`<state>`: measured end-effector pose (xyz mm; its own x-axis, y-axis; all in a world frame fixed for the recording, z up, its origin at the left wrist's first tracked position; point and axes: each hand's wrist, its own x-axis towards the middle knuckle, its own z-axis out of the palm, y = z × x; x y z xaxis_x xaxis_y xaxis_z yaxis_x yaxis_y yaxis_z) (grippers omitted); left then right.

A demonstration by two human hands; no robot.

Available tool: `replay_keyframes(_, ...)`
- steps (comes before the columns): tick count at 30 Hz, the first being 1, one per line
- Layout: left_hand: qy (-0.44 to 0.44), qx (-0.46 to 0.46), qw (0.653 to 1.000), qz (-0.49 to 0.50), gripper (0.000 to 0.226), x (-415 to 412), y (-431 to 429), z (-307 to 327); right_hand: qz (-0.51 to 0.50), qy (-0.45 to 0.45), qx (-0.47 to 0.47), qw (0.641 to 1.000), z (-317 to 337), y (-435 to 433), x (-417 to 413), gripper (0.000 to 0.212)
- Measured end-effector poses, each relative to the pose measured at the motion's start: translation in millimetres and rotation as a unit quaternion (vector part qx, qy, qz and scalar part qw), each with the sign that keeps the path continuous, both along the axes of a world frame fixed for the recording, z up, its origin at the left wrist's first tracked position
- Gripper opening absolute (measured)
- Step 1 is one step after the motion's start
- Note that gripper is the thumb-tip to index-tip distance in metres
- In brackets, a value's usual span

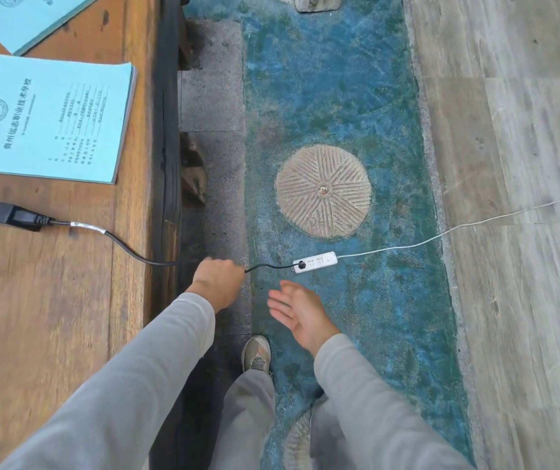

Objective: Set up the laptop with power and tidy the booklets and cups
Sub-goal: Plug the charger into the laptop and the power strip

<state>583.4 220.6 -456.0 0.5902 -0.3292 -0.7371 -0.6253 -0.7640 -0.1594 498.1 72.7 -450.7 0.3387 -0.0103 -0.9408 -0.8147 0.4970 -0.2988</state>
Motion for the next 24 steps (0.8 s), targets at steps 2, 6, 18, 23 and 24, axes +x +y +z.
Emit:
replay_keyframes(2,-0.010,0.009,1.000,-0.006,0.032,4,3,-2,0.033,-0.002,-0.028,0.999,-1,0,7,0.041)
replay_keyframes(6,-0.020,0.026,0.999,-0.010,0.036,12,8,0,0.150,-0.037,-0.122,0.980,-4,2,25,0.038)
replay_keyframes(18,-0.062,-0.060,0.992,0.088,0.035,32,21,52,0.479,-0.176,-0.402,0.761,49,-35,81,0.077)
replay_keyframes(23,-0.093,-0.129,0.971,0.180,0.065,34,11,79,0.576,-0.241,-0.481,0.616,84,-53,110,0.078)
replay_keyframes(24,-0.100,-0.134,0.966,0.199,0.070,34,7,88,0.589,-0.249,-0.491,0.591,92,-57,116,0.079)
